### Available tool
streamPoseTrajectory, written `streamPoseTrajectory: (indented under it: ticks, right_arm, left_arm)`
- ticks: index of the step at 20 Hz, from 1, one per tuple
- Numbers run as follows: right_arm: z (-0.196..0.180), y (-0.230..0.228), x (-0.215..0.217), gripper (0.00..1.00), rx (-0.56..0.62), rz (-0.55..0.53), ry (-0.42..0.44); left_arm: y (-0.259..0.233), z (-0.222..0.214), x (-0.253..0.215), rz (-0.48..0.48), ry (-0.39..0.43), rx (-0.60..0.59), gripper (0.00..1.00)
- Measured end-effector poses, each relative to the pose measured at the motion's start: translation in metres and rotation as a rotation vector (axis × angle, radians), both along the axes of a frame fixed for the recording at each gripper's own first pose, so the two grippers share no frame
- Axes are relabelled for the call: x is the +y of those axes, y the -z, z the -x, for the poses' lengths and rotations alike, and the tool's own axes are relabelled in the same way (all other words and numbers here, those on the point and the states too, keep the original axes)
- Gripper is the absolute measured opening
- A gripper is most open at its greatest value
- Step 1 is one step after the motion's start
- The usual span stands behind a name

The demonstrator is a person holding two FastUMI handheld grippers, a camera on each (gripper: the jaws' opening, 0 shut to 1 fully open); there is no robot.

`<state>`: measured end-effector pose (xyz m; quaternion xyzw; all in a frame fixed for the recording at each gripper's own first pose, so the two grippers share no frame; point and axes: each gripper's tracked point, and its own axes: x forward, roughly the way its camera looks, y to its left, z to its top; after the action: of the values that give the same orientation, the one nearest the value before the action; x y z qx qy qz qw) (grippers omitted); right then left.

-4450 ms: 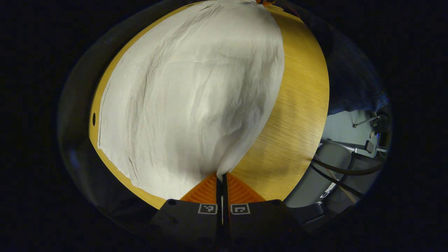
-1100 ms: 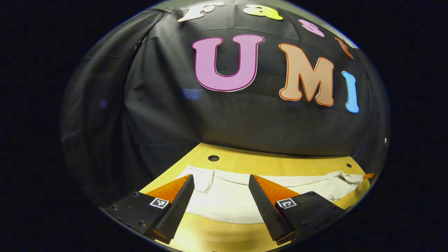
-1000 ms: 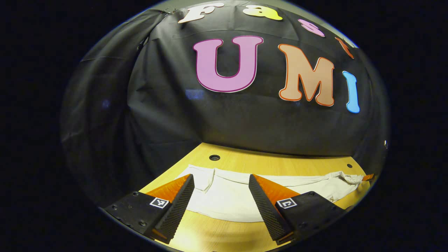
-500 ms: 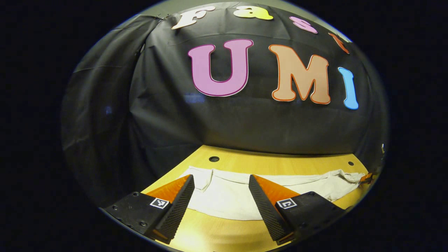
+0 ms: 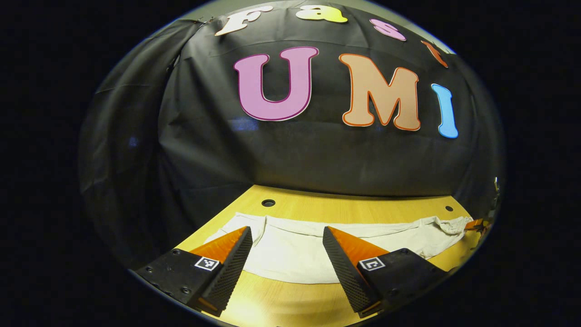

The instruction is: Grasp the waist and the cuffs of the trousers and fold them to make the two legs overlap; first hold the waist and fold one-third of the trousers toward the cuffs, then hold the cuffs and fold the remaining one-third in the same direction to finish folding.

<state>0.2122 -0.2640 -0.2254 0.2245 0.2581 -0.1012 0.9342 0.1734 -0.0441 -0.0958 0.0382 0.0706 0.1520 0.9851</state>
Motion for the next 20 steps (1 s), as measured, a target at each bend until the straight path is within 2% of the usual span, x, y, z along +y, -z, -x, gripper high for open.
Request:
streamPoseTrajectory:
  ticks: [1,2,5,11,14,17,18,19,20]
  right_arm:
    - [0.001,-0.01,0.004,0.1,-0.013,0.011,-0.003]
    - [0.003,-0.02,0.012,0.14,-0.029,0.025,-0.007]
    - [0.01,-0.05,0.034,0.14,-0.081,0.067,-0.024]
    - [0.026,-0.111,0.103,0.14,-0.16,0.152,-0.057]
    - [0.031,-0.125,0.15,0.14,-0.167,0.201,-0.092]
    - [0.018,-0.134,0.217,0.14,-0.175,0.213,-0.141]
    - [0.017,-0.133,0.238,0.19,-0.175,0.213,-0.16]
    - [0.015,-0.132,0.26,0.14,-0.175,0.221,-0.182]
    - [0.014,-0.132,0.282,0.14,-0.174,0.225,-0.205]
  left_arm:
    - [0.0,-0.001,0.002,0.007,0.005,-0.001,0.95]
    - [0.001,-0.001,0.005,0.011,0.011,-0.001,0.95]
    - [0.001,-0.003,0.017,0.012,0.039,-0.002,0.95]
    - [0.009,-0.011,0.047,0.05,0.146,0.036,0.95]
    - [0.016,-0.014,0.07,0.066,0.184,0.062,0.95]
    - [0.022,-0.016,0.093,0.082,0.217,0.084,0.95]
    - [0.025,-0.016,0.101,0.093,0.224,0.092,0.95]
    - [0.028,-0.016,0.108,0.103,0.228,0.099,0.95]
    - [0.031,-0.016,0.116,0.11,0.23,0.103,0.95]
